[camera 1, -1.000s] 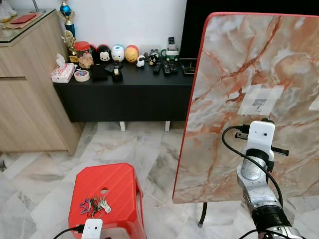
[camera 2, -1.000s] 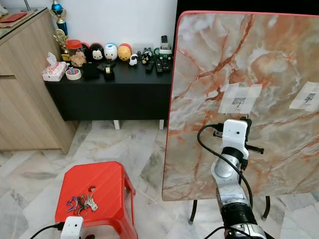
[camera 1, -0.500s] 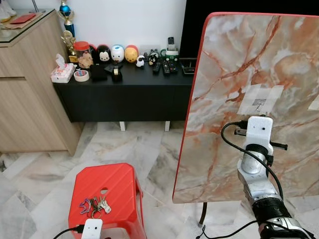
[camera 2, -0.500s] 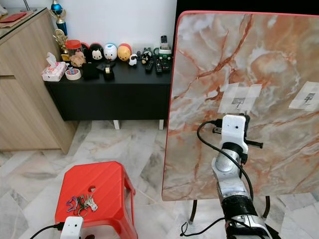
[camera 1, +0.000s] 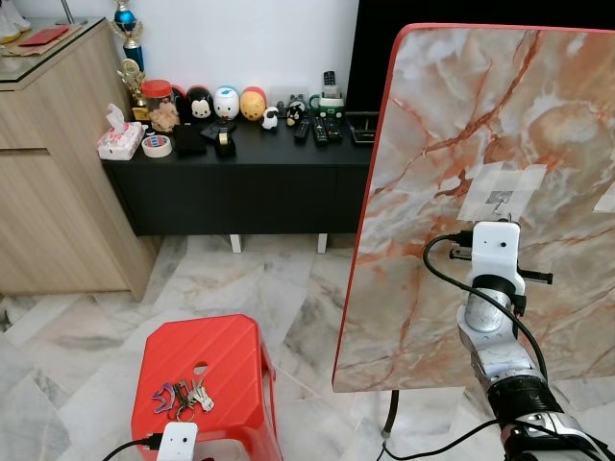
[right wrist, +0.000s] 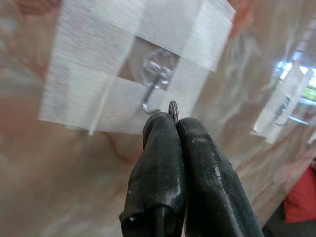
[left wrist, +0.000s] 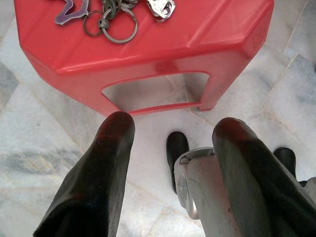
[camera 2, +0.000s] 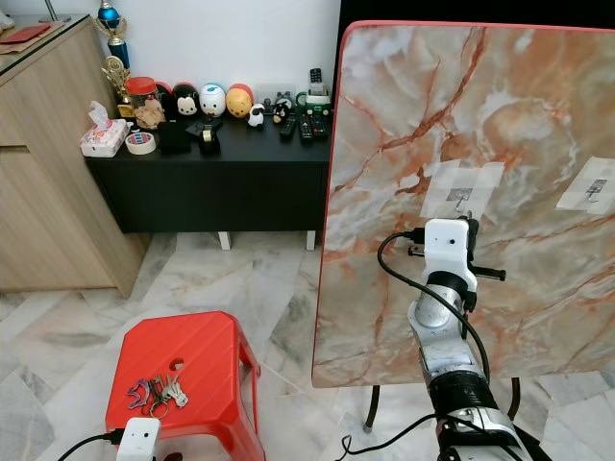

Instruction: Hang keys on a hook

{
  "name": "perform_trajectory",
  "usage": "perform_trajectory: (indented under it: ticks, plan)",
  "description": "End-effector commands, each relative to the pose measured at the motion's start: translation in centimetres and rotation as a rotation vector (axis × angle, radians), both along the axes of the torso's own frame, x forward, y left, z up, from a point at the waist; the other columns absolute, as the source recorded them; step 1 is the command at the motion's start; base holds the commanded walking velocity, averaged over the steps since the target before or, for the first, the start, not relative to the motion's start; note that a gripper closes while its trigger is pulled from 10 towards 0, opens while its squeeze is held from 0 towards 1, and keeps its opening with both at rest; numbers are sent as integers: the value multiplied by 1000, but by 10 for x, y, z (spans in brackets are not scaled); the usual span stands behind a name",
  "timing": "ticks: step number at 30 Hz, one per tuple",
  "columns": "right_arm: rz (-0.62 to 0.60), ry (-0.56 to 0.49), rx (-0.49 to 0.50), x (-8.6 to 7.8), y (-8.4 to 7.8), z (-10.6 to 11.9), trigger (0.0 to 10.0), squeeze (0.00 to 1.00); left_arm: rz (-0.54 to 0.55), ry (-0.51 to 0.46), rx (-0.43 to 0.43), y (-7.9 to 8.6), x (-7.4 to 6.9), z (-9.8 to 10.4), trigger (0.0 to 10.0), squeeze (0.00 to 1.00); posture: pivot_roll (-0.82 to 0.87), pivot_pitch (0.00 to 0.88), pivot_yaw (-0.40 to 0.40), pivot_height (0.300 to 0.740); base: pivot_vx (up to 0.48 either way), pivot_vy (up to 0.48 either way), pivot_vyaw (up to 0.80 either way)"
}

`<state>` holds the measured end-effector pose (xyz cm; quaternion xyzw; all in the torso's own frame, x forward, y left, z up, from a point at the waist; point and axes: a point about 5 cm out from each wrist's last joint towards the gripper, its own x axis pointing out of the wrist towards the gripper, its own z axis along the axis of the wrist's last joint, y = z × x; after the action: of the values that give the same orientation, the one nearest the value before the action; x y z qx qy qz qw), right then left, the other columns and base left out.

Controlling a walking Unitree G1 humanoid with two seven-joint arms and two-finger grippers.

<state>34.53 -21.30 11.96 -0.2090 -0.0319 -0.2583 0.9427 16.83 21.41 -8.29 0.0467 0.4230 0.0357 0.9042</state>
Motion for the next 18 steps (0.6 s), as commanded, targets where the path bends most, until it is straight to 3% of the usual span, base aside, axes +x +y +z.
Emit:
perform_trajectory:
  ticks: [1,18]
  plan:
    - [25,-24,-35,5,1,9,10000,0,-4,13,4,0,-4,-2,10000,0,-7,0,-65,740,0,0,0]
    - [30,27,-56,6,0,4,10000,0,-4,11,2,-1,-3,-2,10000,0,-7,0,-66,740,0,0,0]
